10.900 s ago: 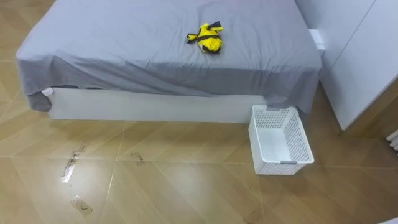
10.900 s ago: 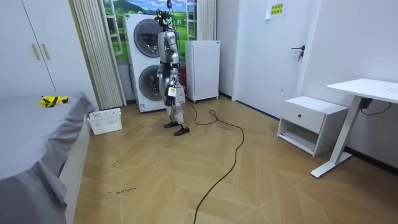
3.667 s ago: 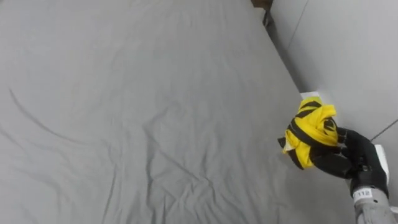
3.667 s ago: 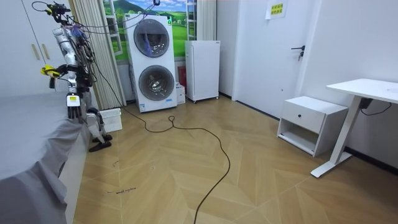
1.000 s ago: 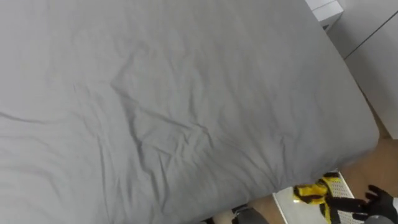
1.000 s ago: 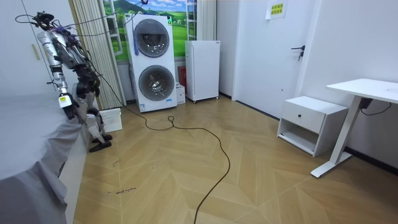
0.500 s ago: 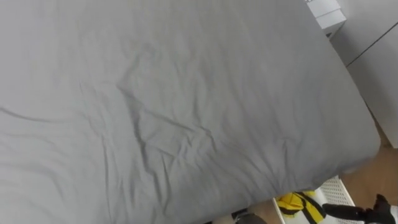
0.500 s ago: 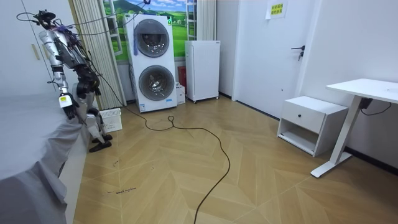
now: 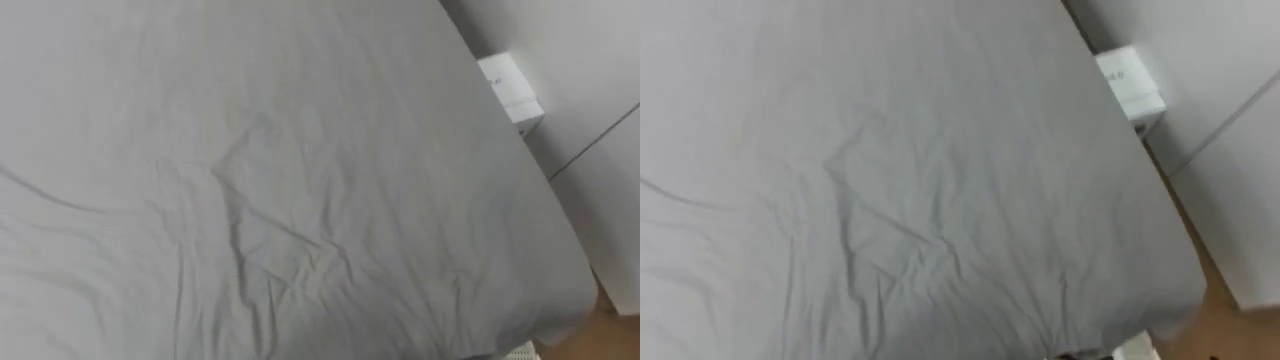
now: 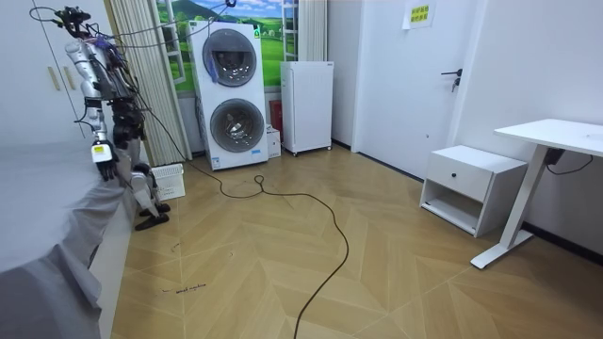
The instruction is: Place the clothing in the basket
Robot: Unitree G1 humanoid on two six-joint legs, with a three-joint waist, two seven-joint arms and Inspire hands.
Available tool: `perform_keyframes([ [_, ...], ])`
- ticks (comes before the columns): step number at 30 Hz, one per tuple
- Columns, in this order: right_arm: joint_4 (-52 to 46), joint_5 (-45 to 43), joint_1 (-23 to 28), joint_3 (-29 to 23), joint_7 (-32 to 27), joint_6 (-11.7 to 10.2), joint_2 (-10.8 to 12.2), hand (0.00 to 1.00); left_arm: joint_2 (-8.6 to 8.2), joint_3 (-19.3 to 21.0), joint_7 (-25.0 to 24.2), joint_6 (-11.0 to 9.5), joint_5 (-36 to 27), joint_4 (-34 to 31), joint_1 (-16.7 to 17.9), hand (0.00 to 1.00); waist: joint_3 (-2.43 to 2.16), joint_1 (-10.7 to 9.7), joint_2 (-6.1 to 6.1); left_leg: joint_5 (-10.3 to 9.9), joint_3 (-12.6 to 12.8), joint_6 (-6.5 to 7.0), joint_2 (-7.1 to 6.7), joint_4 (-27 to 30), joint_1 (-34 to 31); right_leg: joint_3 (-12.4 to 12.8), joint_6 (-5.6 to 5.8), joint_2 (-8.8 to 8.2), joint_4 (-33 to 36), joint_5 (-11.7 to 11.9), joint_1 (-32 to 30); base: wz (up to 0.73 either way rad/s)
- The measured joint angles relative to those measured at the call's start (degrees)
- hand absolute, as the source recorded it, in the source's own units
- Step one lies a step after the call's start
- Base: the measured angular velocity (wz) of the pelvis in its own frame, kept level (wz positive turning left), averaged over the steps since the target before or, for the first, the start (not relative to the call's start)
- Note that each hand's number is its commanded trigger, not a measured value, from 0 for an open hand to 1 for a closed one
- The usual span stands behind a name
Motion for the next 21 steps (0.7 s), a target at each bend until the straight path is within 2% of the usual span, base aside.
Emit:
perform_keyframes([
  [2, -0.59, 0.32, 0.53, 0.04, 1.54, -0.01, 1.57, 0.0, -0.01, 0.72, 0.14, 0.0, 1.99, -0.51, 0.61, 0.0, -0.05, 0.01, -0.41, -0.07, -0.24, -0.18, -0.04, -0.52, 1.7, -0.86, -0.02, -0.05, -1.26, -0.05, 2.34, 0.38],
  [3, -0.2, 0.96, 0.54, -0.05, 1.32, 0.05, 2.81, 0.0, -0.21, 1.53, 0.5, 0.0, 3.21, -0.6, 0.59, 0.0, -0.03, -0.07, -0.62, -0.05, -1.38, -0.23, -0.21, -0.54, 2.22, -1.75, -0.03, -0.18, -2.06, -0.07, 3.51, 0.39],
  [4, 1.24, 1.56, 0.8, 0.07, 1.45, 0.01, 3.45, 0.0, -0.53, 1.85, 1.42, -0.05, 4.63, -0.63, 0.56, 0.0, 0.15, -0.09, -1.12, 0.0, -2.24, -0.29, -0.37, -0.63, 2.78, -2.51, -0.06, -0.32, -2.44, -0.16, 4.43, 0.41],
  [5, 1.47, 1.75, 1.23, 0.1, 2.11, 0.0, 3.68, 0.0, -0.78, 2.12, 2.09, -0.05, 5.72, -0.63, 0.52, 0.0, 0.14, -0.15, -1.33, 0.04, -2.78, -0.32, -0.46, -0.68, 3.02, -3.08, -0.07, -0.41, -2.88, -0.17, 5.06, 0.35],
  [7, 2.57, 1.97, 2.51, 1.62, 5.96, 0.04, 4.48, 0.0, -1.51, 4.02, 3.46, -0.07, 9.08, -0.62, 0.52, 0.0, 0.25, -0.08, -1.99, 0.08, -3.69, -0.39, -0.72, -0.9, 3.93, -3.93, -0.06, -0.59, -2.97, -0.58, 6.31, 0.25],
  [10, 2.99, 3.97, 3.63, 3.05, 8.73, 0.15, 5.75, 0.0, -1.65, 4.06, 3.46, -0.07, 9.97, -0.62, 0.53, 0.0, 0.38, 0.03, -2.09, 0.08, -4.58, -0.38, -1.05, -1.12, 5.12, -4.56, 0.09, -0.82, -3.02, -1.02, 7.76, 0.17],
  [12, 3.03, 6.09, 4.46, 3.97, 10.71, 1.07, 6.8, 0.0, -2.08, 5.0, 3.59, -0.07, 9.97, -0.62, 0.5, 0.0, 0.52, 0.98, -2.28, 0.08, -4.79, -0.38, -1.18, -1.4, 6.43, -4.56, 0.17, -0.89, -2.96, -1.32, 9.01, 0.07],
  [17, 3.63, 8.07, 5.06, 4.5, 12.48, 1.98, 6.93, 0.0, -3.72, 8.45, 4.69, -0.84, 9.94, -0.63, 0.53, 0.0, 0.8, 1.93, -2.51, 0.08, -5.45, -0.37, -1.34, -1.43, 7.87, -5.35, 0.23, -1.08, -3.1, -1.41, 10.76, 0.06],
  [21, 3.65, 8.66, 5.64, 4.43, 12.97, 2.44, 6.92, 0.0, -4.22, 9.55, 4.75, -1.78, 9.94, -0.82, 0.54, 0.0, 0.73, 2.71, -2.61, 0.08, -6.07, -0.37, -1.42, -1.19, 8.11, -6.3, 0.21, -1.26, -3.06, -1.43, 11.27, 0.07],
])
